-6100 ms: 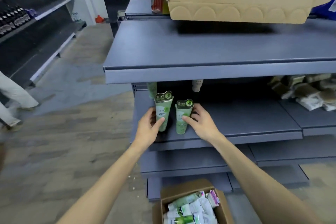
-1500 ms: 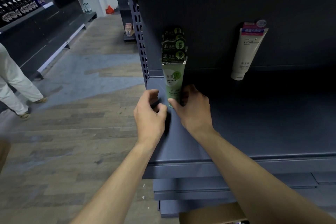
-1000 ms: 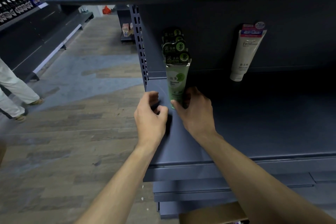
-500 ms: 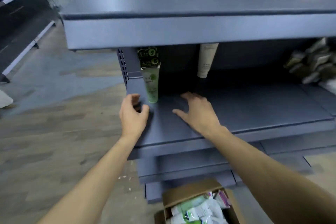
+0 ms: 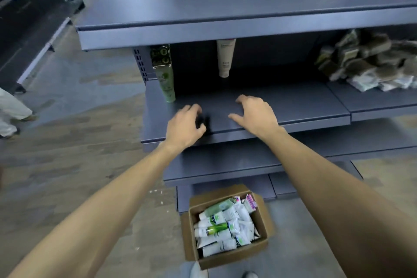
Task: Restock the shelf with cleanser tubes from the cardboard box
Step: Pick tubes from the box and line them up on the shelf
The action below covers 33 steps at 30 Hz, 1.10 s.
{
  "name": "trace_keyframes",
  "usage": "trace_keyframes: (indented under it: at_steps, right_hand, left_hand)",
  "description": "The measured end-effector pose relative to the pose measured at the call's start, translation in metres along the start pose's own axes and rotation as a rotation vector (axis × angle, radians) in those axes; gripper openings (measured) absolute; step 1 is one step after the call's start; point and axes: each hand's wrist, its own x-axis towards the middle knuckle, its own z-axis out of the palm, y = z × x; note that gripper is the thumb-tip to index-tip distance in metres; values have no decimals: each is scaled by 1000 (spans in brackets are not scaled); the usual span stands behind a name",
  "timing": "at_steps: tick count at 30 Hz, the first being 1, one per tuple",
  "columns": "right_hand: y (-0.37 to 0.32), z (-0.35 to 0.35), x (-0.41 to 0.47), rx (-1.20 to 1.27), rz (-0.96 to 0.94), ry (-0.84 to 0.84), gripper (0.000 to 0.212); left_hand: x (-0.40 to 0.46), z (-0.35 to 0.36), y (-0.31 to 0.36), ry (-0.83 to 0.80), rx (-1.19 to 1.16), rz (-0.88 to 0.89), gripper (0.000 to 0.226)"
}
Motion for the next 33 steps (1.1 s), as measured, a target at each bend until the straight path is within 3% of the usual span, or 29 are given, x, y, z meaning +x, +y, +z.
trace_keyframes:
  at_steps: [5,9,17,33]
  right_hand:
    - [41,29,-45,40,-48,-39,43]
    - [81,75,-91,23,-57,-188,39]
    - [136,164,-135,19,30,-379,40]
    - [166,350,-211,104,240,-631,37]
  left_hand:
    - [-43,42,32,-174,-44,48,29]
    - [-88,101,42,-356,84,67,32]
    - [-154,213,12,-604,94,-214,31]
    - [-235,358,-80,-811,89,-374,34]
